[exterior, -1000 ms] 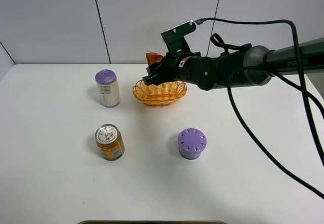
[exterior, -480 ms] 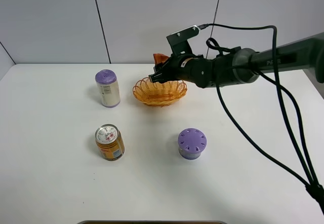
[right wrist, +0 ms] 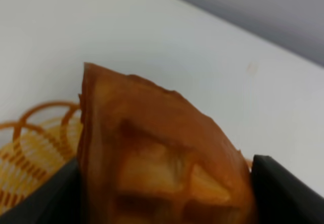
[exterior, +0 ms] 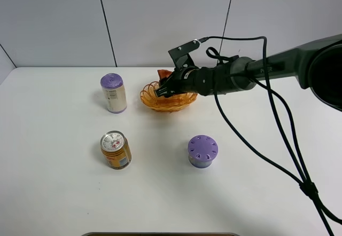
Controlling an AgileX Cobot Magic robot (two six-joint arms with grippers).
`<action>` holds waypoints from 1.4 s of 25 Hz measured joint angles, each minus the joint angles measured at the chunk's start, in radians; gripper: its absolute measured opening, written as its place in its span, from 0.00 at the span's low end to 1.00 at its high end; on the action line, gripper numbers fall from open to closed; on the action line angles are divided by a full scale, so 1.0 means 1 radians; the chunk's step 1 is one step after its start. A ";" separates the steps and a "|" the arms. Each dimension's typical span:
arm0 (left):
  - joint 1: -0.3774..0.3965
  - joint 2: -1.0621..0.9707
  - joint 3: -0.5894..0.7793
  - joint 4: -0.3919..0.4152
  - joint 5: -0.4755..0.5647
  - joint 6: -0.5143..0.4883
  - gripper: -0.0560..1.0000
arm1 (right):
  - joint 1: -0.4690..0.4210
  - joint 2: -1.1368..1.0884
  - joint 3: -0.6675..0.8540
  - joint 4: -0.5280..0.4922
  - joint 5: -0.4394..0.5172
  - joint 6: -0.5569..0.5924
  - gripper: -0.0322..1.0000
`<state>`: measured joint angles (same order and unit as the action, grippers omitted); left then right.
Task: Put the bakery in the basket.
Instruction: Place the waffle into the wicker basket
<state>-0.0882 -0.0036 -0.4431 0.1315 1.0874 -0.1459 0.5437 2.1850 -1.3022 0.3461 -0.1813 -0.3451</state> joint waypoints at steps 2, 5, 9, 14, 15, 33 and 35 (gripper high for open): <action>0.000 0.000 0.000 0.000 0.000 0.000 0.99 | 0.000 0.009 0.000 0.000 0.000 0.000 0.64; 0.000 0.000 0.000 0.000 0.000 0.000 0.99 | 0.000 0.014 0.000 0.000 0.000 0.006 0.64; 0.000 0.000 0.000 0.000 0.000 0.000 0.99 | 0.000 0.015 0.000 0.000 -0.001 0.006 0.64; 0.000 0.000 0.000 0.000 0.000 0.000 0.99 | 0.000 0.017 0.000 -0.019 -0.002 0.006 0.64; 0.000 0.000 0.000 0.000 0.000 0.000 0.99 | 0.000 0.017 0.000 -0.023 -0.002 0.006 0.64; 0.000 0.000 0.000 0.000 0.000 0.000 0.99 | 0.000 0.017 0.000 -0.026 -0.042 0.006 0.99; 0.000 0.000 0.000 0.000 0.000 0.000 0.99 | 0.000 0.017 0.000 -0.026 -0.040 0.006 0.99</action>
<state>-0.0882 -0.0036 -0.4431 0.1315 1.0874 -0.1459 0.5437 2.2017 -1.3022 0.3199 -0.2209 -0.3386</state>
